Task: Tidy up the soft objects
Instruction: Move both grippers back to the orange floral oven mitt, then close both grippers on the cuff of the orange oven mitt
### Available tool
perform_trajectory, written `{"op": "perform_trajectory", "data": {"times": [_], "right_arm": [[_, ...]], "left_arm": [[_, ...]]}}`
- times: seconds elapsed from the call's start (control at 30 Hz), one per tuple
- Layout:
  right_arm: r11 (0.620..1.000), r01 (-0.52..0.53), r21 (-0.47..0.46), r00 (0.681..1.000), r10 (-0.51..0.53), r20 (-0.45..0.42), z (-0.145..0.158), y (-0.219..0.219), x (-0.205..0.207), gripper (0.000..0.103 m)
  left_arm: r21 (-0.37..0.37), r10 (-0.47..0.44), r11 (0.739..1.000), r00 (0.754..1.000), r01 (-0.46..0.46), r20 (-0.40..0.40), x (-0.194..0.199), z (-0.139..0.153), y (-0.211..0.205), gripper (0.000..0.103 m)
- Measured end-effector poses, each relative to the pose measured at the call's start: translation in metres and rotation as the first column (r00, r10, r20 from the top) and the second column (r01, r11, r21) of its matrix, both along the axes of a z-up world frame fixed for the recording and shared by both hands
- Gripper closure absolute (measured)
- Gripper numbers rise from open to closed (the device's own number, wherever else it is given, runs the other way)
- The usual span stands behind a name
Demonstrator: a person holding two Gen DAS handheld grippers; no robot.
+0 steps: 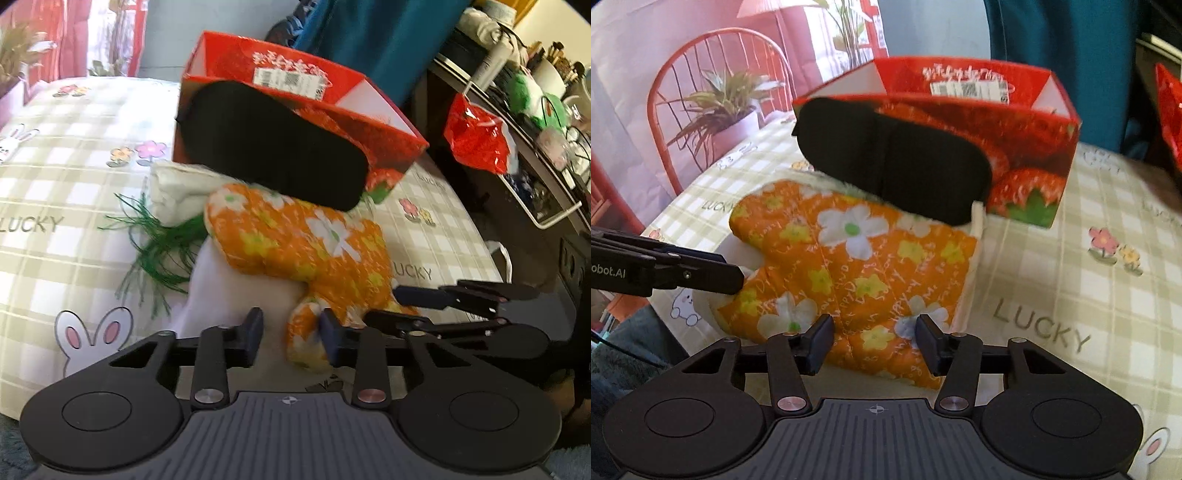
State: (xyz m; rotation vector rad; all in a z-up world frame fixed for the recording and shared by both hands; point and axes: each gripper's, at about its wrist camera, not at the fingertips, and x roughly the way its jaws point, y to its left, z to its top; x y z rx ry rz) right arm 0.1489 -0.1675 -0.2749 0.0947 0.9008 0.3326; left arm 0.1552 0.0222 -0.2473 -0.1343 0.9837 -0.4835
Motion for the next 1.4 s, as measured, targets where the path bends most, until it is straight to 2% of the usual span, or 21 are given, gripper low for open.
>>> {"op": "perform_trajectory", "data": {"times": [0.3,0.57,0.7,0.9,1.03,1.2,1.23,1.27,1.33,1.4], "right_arm": [[1.000,0.001,-0.001,1.000,-0.001,-0.003,-0.012,0.002,0.009,0.056],[1.000,0.003,-0.007,1.000,-0.003,0.001,-0.021,0.004,0.025,0.056],[1.000,0.009,0.007,1.000,-0.009,0.003,-0.024,0.001,0.026,0.055],[1.000,0.017,0.015,1.000,-0.017,0.001,-0.022,0.001,0.023,0.055],[1.000,0.017,0.015,1.000,-0.017,0.003,-0.022,0.001,0.022,0.055],[0.999,0.023,0.024,1.000,-0.023,0.005,-0.022,0.000,0.021,0.055],[0.999,0.023,0.026,1.000,-0.023,0.006,-0.022,0.000,0.021,0.055],[0.999,0.024,0.026,1.000,-0.025,0.005,-0.022,0.000,0.021,0.055],[0.999,0.026,0.029,1.000,-0.026,0.005,-0.021,-0.001,0.019,0.055],[0.999,0.029,0.040,1.000,-0.029,0.010,-0.019,-0.002,0.018,0.055]], "left_arm": [[-0.008,0.032,0.999,0.999,-0.032,-0.040,0.020,-0.027,-0.003,0.071],[-0.018,0.051,0.999,0.998,-0.052,-0.040,0.035,-0.037,-0.005,0.069],[-0.035,0.047,0.998,0.998,-0.048,-0.034,0.038,-0.027,-0.003,0.065],[0.040,0.077,0.996,0.992,-0.082,0.099,0.044,0.006,-0.001,0.061],[0.011,0.117,0.993,0.991,-0.118,0.069,0.070,0.007,-0.002,0.060],[0.033,0.123,0.992,0.992,-0.124,0.031,0.089,-0.009,-0.014,0.060],[0.033,0.120,0.992,0.992,-0.121,0.034,0.087,-0.009,-0.015,0.061],[0.040,0.118,0.992,0.992,-0.120,0.046,0.085,-0.008,-0.017,0.071],[0.063,0.121,0.990,0.989,-0.126,0.087,0.076,0.000,-0.016,0.081],[0.062,0.118,0.990,0.984,-0.127,0.135,0.063,0.012,-0.015,0.086]]}}
